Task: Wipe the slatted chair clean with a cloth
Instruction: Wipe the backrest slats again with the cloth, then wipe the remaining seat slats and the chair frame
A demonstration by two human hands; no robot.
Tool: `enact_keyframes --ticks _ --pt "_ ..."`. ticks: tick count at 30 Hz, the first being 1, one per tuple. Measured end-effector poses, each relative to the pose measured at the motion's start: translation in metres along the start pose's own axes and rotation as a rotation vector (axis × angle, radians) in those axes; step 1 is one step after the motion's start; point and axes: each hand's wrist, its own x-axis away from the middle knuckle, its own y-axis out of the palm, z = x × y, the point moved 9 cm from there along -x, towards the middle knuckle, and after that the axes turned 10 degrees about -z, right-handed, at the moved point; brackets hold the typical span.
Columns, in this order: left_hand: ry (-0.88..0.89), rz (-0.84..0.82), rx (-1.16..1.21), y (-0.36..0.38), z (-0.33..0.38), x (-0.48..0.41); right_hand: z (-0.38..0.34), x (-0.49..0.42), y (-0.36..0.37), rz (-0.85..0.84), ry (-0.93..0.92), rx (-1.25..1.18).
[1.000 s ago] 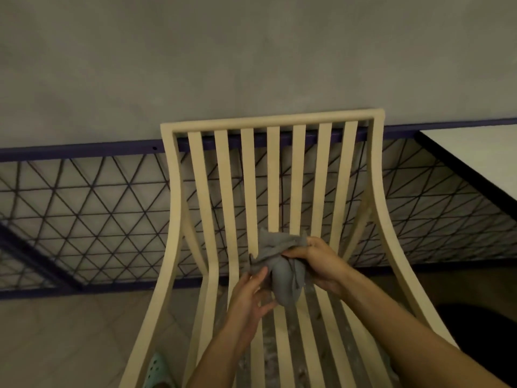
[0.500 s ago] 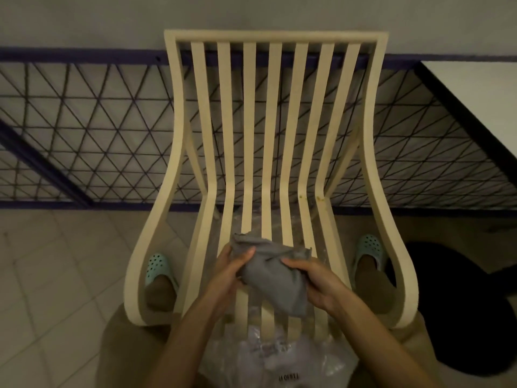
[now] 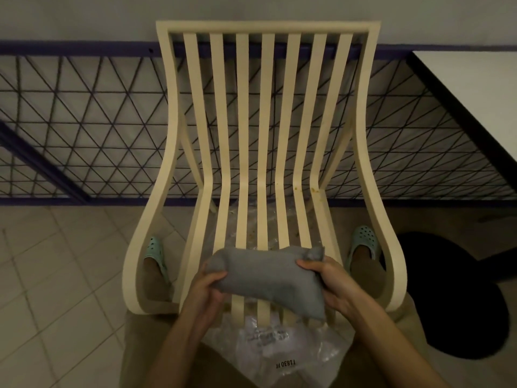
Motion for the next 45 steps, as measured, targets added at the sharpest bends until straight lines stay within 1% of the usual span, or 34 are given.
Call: enact_keyframes --ticks 2,4,5,7,8,10,13,14,16,18,20,22,24,25,27,29,31,32,35,39,41,43,45 --pt "0.033 -0.010 -0.033 0.003 -0.001 0.001 -0.001 0.002 -0.004 0.012 0.001 -0.032" --pt "0.087 0.037 -0.074 0.007 0.007 0.004 0.001 0.004 -0.007 0.026 0.006 -0.070" --pt "0.106 0.049 -0.141 0.009 0.012 0.005 0.003 0.006 -0.006 0.025 0.008 -0.081" --pt "0.140 0.018 -0.377 0.027 0.021 0.010 0.007 0.008 -0.004 0.014 0.008 -0.092" --pt "0.162 -0.017 -0.481 0.041 0.022 0.015 0.011 0.008 -0.003 0.007 0.016 -0.103" --pt "0.175 -0.134 -0.591 0.072 0.014 0.022 0.022 0.007 0.000 -0.015 0.036 -0.129" --pt "0.090 -0.391 -0.744 0.115 -0.020 0.033 0.039 0.002 0.005 -0.063 0.046 -0.128" --pt "0.046 -0.456 -0.760 0.122 -0.034 0.035 0.045 0.000 0.005 -0.065 0.045 -0.117" --pt "-0.039 -0.499 -0.694 0.124 -0.051 0.037 0.055 0.000 0.001 -0.043 0.038 -0.084" --pt "-0.071 -0.455 -0.574 0.116 -0.055 0.038 0.061 0.001 -0.010 -0.004 0.005 -0.098" --pt "-0.061 -0.364 -0.462 0.100 -0.052 0.037 0.057 0.003 -0.028 0.061 -0.065 -0.089" --pt "-0.006 -0.226 -0.449 0.075 -0.045 0.031 0.040 0.006 -0.046 0.166 -0.159 0.024" --pt "0.044 -0.096 -0.571 0.052 -0.039 0.022 0.017 0.006 -0.053 0.225 -0.263 0.159" --pt "0.054 -0.068 -0.646 0.045 -0.038 0.015 0.009 0.006 -0.051 0.243 -0.308 0.233" --pt "0.068 -0.069 -0.814 0.040 -0.036 -0.001 0.005 -0.001 -0.041 0.252 -0.342 0.454" --pt "0.063 -0.094 -0.980 0.040 -0.038 -0.018 0.029 -0.015 -0.025 0.177 -0.259 0.702" --pt "0.047 -0.126 -1.077 0.039 -0.043 -0.034 0.064 -0.028 -0.009 0.052 -0.168 0.859" --pt "0.037 -0.133 -1.109 0.038 -0.045 -0.041 0.076 -0.031 -0.006 0.042 -0.150 0.938" --pt "0.034 -0.139 -1.165 0.035 -0.047 -0.051 0.086 -0.027 -0.005 0.111 -0.174 1.118" --pt "0.146 -0.169 -1.318 0.040 -0.043 -0.057 0.074 -0.032 -0.011 0.218 -0.266 1.333" --pt "0.197 -0.175 -1.393 0.041 -0.043 -0.061 0.074 -0.041 -0.011 0.244 -0.233 1.422" --pt "0.239 -0.178 -1.471 0.044 -0.043 -0.066 0.082 -0.051 -0.009 0.241 -0.158 1.564" --pt "0.253 -0.183 -1.551 0.044 -0.044 -0.071 0.088 -0.057 -0.008 0.279 -0.113 1.634"
